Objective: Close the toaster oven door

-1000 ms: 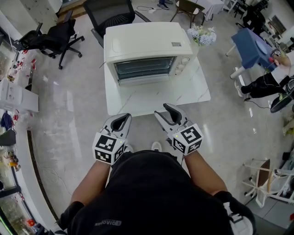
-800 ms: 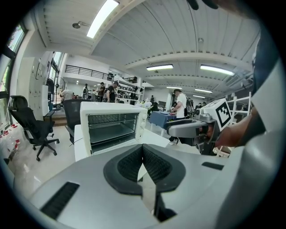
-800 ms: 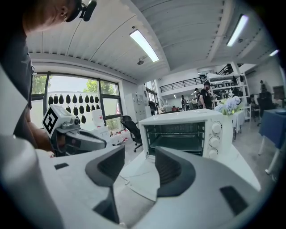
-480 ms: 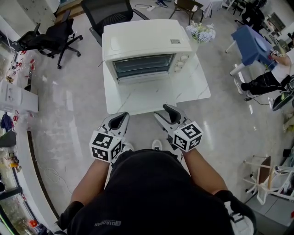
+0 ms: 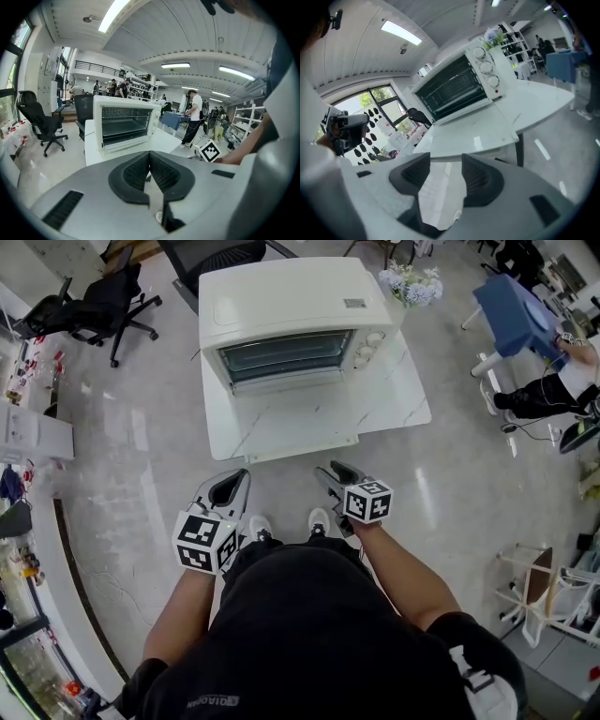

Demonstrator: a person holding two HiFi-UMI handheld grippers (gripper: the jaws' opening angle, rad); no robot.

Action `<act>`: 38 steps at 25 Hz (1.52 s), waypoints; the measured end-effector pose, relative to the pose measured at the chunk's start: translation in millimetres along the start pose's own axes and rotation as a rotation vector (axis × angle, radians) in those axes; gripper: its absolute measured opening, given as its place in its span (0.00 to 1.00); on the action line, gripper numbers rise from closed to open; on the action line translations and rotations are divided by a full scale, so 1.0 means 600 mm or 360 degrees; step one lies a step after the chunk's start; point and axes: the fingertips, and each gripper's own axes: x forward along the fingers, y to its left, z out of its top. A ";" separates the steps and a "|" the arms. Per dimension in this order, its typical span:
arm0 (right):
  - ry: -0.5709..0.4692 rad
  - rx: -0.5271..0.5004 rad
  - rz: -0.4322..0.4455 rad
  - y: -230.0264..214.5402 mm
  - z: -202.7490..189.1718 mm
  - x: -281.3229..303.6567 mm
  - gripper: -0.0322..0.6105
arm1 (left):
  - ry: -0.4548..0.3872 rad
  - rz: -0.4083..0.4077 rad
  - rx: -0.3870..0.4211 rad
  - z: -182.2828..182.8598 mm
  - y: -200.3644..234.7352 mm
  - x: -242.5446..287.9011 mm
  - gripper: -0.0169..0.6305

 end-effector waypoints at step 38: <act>-0.0185 0.0798 0.0034 -0.116 -0.010 0.101 0.32 | 0.0098 0.0156 -0.0074 -0.038 0.022 -0.003 0.03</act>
